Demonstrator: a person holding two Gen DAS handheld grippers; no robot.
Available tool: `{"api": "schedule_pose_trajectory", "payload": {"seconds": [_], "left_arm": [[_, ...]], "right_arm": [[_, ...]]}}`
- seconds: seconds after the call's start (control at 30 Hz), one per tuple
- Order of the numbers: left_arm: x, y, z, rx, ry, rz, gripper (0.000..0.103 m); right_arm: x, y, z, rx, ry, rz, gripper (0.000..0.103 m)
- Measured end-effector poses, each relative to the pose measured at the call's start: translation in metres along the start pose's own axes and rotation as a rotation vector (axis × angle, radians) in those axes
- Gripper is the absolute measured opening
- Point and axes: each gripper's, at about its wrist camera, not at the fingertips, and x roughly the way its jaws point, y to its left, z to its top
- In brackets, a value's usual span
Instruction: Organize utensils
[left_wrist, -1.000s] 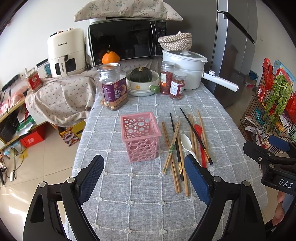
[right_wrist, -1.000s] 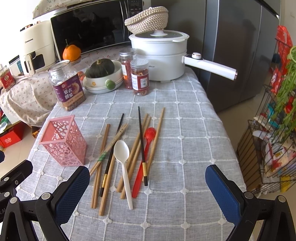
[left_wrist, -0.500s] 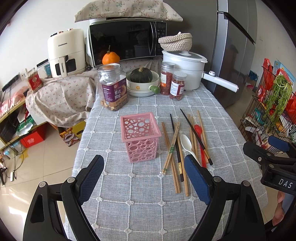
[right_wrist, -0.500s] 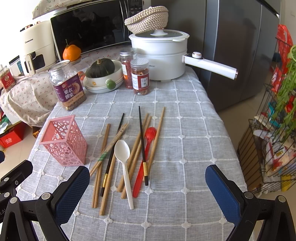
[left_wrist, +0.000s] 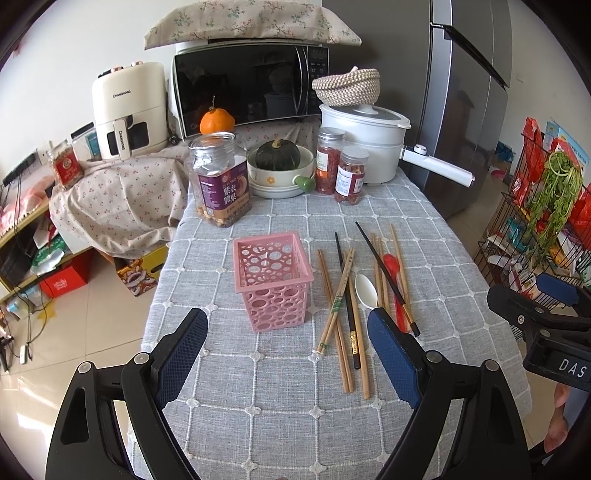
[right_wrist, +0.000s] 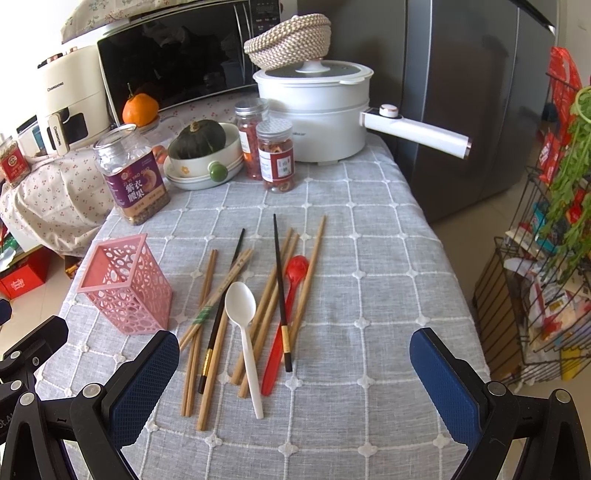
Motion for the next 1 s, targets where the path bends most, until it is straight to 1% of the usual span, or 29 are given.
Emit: {"api": "schedule_pose_trajectory", "payload": {"seconds": [0.07,0.13,0.2,0.4,0.43,0.47,0.5,0.53,0.57,0.6,0.67,0.7,0.73,0.77,0.8,0.87,1.0], "left_arm": [[0.005,-0.001,0.002,0.001,0.000,0.003,0.090],[0.012,-0.002,0.007,0.012,0.025,-0.013,0.090],[0.017,-0.005,0.014,0.019,0.033,-0.018,0.090],[0.042,-0.022,0.042,0.040,0.100,-0.087,0.089],[0.049,-0.025,0.047,0.040,0.122,-0.107,0.086],[0.057,-0.031,0.050,0.043,0.148,-0.128,0.080],[0.066,-0.037,0.054,0.048,0.182,-0.151,0.077],[0.078,-0.044,0.059,0.055,0.224,-0.173,0.073],[0.089,-0.051,0.063,0.063,0.266,-0.193,0.064],[0.102,-0.059,0.067,0.073,0.302,-0.204,0.059],[0.127,-0.073,0.073,0.098,0.366,-0.210,0.049],[0.140,-0.079,0.075,0.105,0.394,-0.208,0.045],[0.152,-0.083,0.078,0.107,0.422,-0.201,0.039],[0.164,-0.087,0.079,0.106,0.444,-0.195,0.035],[0.175,-0.090,0.081,0.109,0.463,-0.186,0.034],[0.195,-0.095,0.082,0.121,0.488,-0.165,0.029],[0.226,-0.100,0.083,0.122,0.514,-0.128,0.026]], "right_arm": [[0.000,-0.005,0.004,0.007,0.001,0.001,0.102],[0.002,-0.011,0.008,0.022,0.008,0.007,0.102],[0.006,-0.018,0.013,0.037,0.020,0.009,0.102],[0.026,-0.041,0.030,0.065,0.065,0.028,0.102],[0.030,-0.044,0.032,0.065,0.075,0.029,0.102],[0.035,-0.048,0.035,0.065,0.085,0.031,0.100],[0.040,-0.052,0.036,0.066,0.099,0.033,0.098],[0.045,-0.055,0.036,0.072,0.118,0.036,0.095],[0.051,-0.059,0.036,0.080,0.139,0.047,0.092],[0.056,-0.063,0.035,0.089,0.162,0.063,0.087],[0.065,-0.069,0.033,0.109,0.200,0.093,0.083],[0.069,-0.072,0.032,0.118,0.213,0.101,0.081],[0.071,-0.075,0.031,0.125,0.223,0.107,0.079],[0.073,-0.077,0.030,0.131,0.230,0.110,0.078],[0.075,-0.080,0.030,0.139,0.237,0.112,0.076],[0.079,-0.086,0.029,0.155,0.249,0.121,0.075],[0.082,-0.095,0.029,0.171,0.257,0.129,0.075]]}}
